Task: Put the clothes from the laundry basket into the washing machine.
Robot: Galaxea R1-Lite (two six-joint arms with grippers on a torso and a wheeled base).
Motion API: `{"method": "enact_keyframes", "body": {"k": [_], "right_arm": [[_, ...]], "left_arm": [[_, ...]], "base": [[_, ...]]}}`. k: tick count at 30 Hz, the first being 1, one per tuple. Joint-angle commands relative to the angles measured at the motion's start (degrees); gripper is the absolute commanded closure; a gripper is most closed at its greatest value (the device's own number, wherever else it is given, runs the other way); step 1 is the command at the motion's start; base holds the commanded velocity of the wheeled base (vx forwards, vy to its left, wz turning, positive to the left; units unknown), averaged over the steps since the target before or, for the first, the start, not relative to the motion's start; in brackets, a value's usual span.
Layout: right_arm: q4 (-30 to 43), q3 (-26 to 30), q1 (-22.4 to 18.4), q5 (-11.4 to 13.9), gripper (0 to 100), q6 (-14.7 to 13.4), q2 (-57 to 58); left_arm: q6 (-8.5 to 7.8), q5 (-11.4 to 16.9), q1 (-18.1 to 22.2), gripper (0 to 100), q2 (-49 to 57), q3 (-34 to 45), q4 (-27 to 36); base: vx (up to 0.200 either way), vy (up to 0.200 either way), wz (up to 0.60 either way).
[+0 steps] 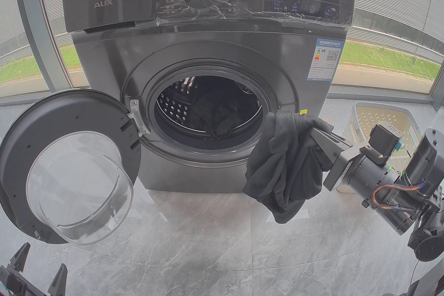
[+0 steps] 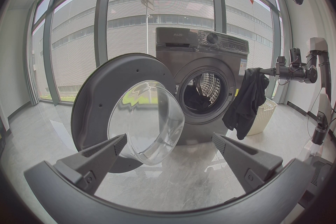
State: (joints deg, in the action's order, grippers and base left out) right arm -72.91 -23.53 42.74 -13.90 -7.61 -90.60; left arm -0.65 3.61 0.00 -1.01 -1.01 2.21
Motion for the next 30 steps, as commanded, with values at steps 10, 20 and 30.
{"method": "enact_keyframes", "body": {"k": [10,20,30], "right_arm": [[0.0,-1.7,3.0,0.8,100,0.2,-6.1],[-2.1,-7.7,6.2,-0.1,100,-1.0,-12.3],[-5.4,-11.7,7.3,3.6,100,-1.6,-17.5]], "left_arm": [[-2.17,0.3,0.2,0,1.0,1.0,0.0],[-3.75,1.2,0.2,0,1.0,1.0,-0.2],[-5.24,2.6,0.2,0,1.0,1.0,-0.4]], "base": [[0.0,0.0,0.0],[0.0,0.0,0.0],[0.0,0.0,0.0]]}}
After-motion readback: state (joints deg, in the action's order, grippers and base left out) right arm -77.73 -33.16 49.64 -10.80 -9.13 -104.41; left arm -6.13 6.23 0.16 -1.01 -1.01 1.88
